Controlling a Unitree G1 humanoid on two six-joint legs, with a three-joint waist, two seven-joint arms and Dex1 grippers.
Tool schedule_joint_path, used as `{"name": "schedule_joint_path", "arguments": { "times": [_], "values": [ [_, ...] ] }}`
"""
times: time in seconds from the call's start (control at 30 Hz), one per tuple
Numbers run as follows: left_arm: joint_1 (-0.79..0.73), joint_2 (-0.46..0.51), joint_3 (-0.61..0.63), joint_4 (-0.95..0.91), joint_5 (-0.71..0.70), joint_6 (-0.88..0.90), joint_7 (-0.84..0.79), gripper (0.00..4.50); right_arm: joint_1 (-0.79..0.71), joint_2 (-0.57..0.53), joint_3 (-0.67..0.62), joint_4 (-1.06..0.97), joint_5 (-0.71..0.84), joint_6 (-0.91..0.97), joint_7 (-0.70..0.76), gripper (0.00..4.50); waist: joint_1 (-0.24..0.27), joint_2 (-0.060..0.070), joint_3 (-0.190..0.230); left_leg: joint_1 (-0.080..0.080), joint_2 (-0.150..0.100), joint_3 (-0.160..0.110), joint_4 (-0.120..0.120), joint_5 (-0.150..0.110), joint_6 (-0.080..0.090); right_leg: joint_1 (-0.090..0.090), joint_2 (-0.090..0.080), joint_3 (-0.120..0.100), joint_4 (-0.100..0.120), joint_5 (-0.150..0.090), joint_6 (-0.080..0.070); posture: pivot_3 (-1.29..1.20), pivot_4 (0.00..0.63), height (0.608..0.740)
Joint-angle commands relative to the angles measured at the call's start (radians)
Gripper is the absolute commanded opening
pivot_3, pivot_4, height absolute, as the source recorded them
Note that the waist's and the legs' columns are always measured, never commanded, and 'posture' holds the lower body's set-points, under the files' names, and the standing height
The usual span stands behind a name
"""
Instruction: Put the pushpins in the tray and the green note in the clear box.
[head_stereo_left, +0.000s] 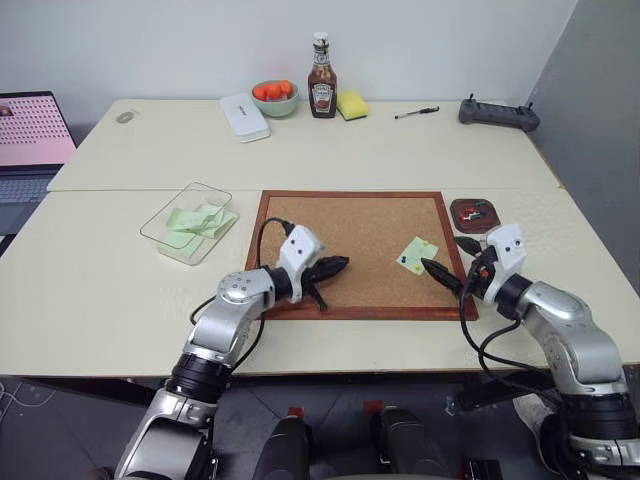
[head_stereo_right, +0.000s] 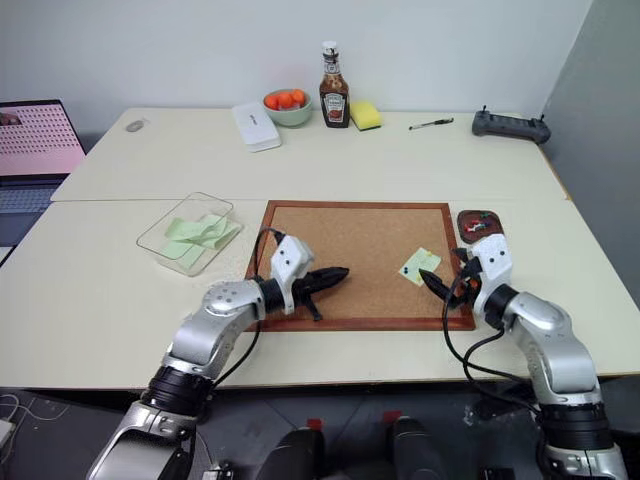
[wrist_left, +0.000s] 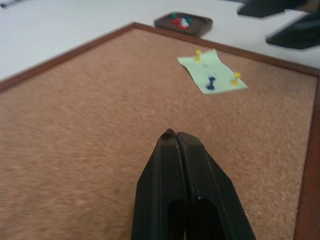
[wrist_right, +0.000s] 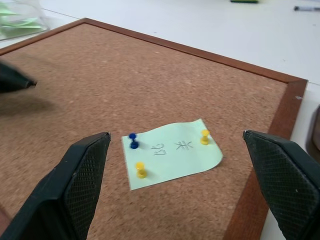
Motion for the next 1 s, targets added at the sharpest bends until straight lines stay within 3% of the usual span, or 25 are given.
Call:
{"name": "schedule_joint_path", "arguments": {
  "times": [0.03,0.4,0.5,0.67,1.0],
  "values": [
    [-0.040,-0.019,0.000,0.071,0.023,-0.036,-0.008,0.02,-0.058,-0.006,0.024,0.052,-0.029,-0.016,0.005,4.50,0.000,0.000,0.000,0.000,0.000,0.000,0.000,0.000,0.000,0.000,0.000,0.000,0.000,0.000,0.000,0.00,0.150,0.740],
    [-0.030,-0.031,-0.010,0.097,0.060,-0.066,-0.026,0.02,-0.229,0.032,0.082,0.394,-0.152,-0.172,-0.010,4.50,0.000,0.000,0.000,0.001,0.000,0.000,0.000,0.000,0.000,0.001,0.000,0.000,0.000,0.000,0.000,0.00,0.150,0.740],
    [-0.023,-0.035,-0.009,0.085,0.065,-0.063,-0.025,0.00,-0.239,0.039,0.084,0.422,-0.164,-0.195,-0.006,4.06,0.000,0.000,0.000,0.001,0.000,0.000,0.000,0.000,0.000,0.001,0.000,0.000,0.000,0.001,0.000,0.00,0.150,0.740],
    [-0.012,-0.038,-0.007,0.069,0.067,-0.055,-0.023,0.00,-0.255,0.052,0.100,0.443,-0.182,-0.226,-0.003,2.87,-0.001,0.000,0.000,0.001,0.000,0.000,0.000,0.000,0.000,0.001,0.000,0.000,0.001,0.001,0.000,0.00,0.150,0.740],
    [0.000,-0.038,-0.003,0.059,0.070,-0.044,-0.020,0.00,-0.284,0.052,0.120,0.470,-0.214,-0.244,0.009,0.91,-0.001,0.000,0.000,0.001,0.000,0.000,0.000,0.000,0.000,0.001,0.000,0.000,0.001,0.001,0.000,0.00,0.150,0.740]
  ]
}}
